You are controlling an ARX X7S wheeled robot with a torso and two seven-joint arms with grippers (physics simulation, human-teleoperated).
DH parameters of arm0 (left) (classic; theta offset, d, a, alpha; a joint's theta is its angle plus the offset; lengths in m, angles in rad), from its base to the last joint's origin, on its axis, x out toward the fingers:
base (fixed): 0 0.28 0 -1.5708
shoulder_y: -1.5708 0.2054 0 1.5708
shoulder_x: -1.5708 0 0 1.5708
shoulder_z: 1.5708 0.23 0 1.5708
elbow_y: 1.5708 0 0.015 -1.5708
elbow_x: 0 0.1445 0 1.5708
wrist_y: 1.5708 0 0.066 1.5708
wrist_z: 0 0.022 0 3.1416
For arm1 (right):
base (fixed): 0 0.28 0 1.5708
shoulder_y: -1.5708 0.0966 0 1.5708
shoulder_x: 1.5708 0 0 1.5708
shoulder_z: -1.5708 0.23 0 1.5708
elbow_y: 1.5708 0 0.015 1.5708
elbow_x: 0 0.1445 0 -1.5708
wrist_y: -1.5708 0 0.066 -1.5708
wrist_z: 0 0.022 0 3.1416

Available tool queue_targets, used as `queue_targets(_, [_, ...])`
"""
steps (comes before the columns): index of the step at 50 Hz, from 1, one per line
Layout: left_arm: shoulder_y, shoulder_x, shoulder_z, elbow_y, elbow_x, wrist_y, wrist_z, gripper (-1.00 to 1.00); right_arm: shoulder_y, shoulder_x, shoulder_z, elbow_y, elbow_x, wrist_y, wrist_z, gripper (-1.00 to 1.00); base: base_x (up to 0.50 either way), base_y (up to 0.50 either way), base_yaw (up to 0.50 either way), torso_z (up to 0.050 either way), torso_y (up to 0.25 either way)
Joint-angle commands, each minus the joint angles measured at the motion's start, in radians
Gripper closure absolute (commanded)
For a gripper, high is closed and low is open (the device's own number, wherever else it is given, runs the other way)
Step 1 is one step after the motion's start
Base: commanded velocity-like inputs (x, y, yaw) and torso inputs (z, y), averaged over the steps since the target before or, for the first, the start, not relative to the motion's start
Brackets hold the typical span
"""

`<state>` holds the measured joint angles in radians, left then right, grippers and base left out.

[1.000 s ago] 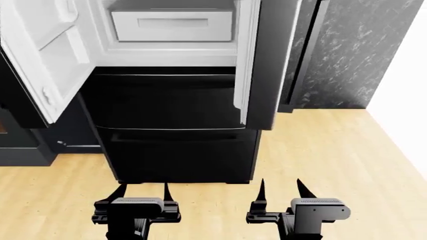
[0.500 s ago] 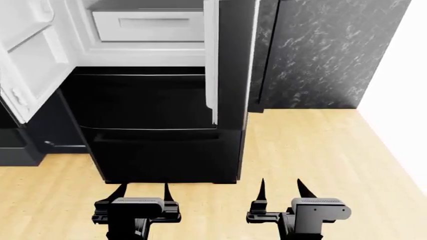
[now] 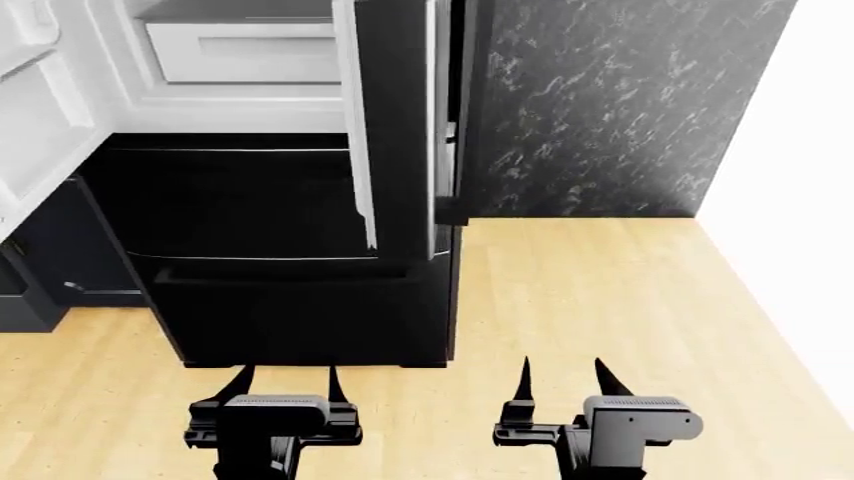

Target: Close the fridge doors

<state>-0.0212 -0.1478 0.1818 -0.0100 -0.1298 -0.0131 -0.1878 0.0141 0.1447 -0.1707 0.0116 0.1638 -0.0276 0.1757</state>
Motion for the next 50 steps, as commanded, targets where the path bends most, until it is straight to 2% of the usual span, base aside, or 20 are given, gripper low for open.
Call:
queue_targets(1, [0.0, -0.007, 0.008, 0.003, -0.005, -0.003, -0.01, -1.0, 0.0, 0.006, -0.008, -0.003, 0.006, 0.0, 0.009, -1.0, 0.0, -0.26, 0.0, 0.0, 0.0])
queue_targets(50, [-0.006, -0.029, 0.037, -0.001, -0.025, 0.005, -0.036, -1.0, 0.009, 0.03, -0.035, 0.016, 0.032, -0.021, 0.033, -1.0, 0.0, -0.26, 0.0, 0.0, 0.0])
